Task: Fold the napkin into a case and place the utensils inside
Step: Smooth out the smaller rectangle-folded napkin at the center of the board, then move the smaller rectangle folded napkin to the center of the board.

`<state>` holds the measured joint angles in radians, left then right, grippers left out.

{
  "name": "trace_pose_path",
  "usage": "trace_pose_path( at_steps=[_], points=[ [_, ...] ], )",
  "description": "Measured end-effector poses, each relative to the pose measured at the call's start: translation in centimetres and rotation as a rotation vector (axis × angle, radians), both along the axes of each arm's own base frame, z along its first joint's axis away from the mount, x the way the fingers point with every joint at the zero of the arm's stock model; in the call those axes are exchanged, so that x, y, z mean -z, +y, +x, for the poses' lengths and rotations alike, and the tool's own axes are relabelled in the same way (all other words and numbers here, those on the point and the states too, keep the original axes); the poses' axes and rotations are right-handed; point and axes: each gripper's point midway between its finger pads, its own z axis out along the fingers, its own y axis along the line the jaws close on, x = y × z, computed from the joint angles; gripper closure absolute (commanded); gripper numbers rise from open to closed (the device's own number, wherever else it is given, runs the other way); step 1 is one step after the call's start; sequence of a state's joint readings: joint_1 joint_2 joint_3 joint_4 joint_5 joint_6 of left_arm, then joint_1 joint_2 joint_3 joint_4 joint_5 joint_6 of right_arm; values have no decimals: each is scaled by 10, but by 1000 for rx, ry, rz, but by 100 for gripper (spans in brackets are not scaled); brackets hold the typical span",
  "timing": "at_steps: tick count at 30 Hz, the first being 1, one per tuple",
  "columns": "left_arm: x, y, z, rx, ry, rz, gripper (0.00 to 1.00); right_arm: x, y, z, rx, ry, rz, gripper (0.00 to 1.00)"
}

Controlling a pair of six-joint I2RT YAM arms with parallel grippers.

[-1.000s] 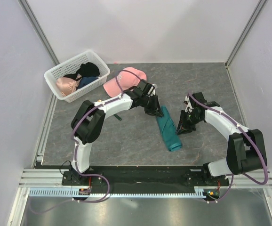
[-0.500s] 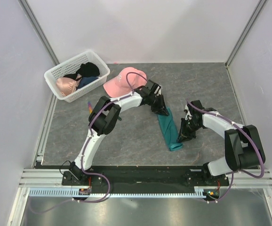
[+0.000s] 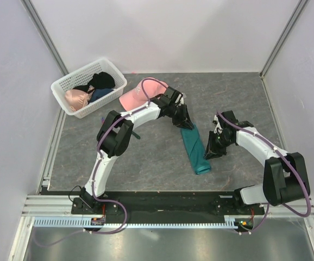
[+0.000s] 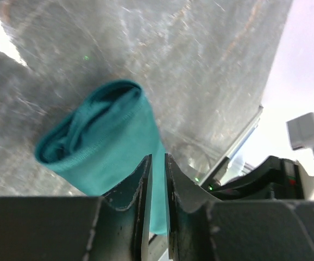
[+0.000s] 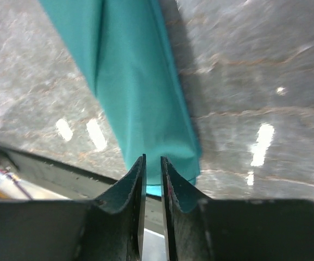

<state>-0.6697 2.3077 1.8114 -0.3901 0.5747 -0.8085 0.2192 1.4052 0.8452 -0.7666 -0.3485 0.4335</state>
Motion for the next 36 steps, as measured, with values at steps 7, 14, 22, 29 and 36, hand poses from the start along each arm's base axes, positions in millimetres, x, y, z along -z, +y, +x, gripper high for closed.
trace_pose_path(
  at_steps=[7,14,22,29,36],
  points=[
    [15,0,-3,11,23,10,80,36,3,-47,25,103,34,87],
    [34,0,-2,48,25,50,80,34,1,-54,42,131,25,81],
    [27,-1,-6,62,14,58,80,0,18,-28,21,14,81,80],
    [2,-1,-10,73,-22,51,78,43,15,-71,50,146,64,80],
    [-44,12,-16,83,-102,55,77,45,-3,-64,118,198,-27,77]
  ],
)
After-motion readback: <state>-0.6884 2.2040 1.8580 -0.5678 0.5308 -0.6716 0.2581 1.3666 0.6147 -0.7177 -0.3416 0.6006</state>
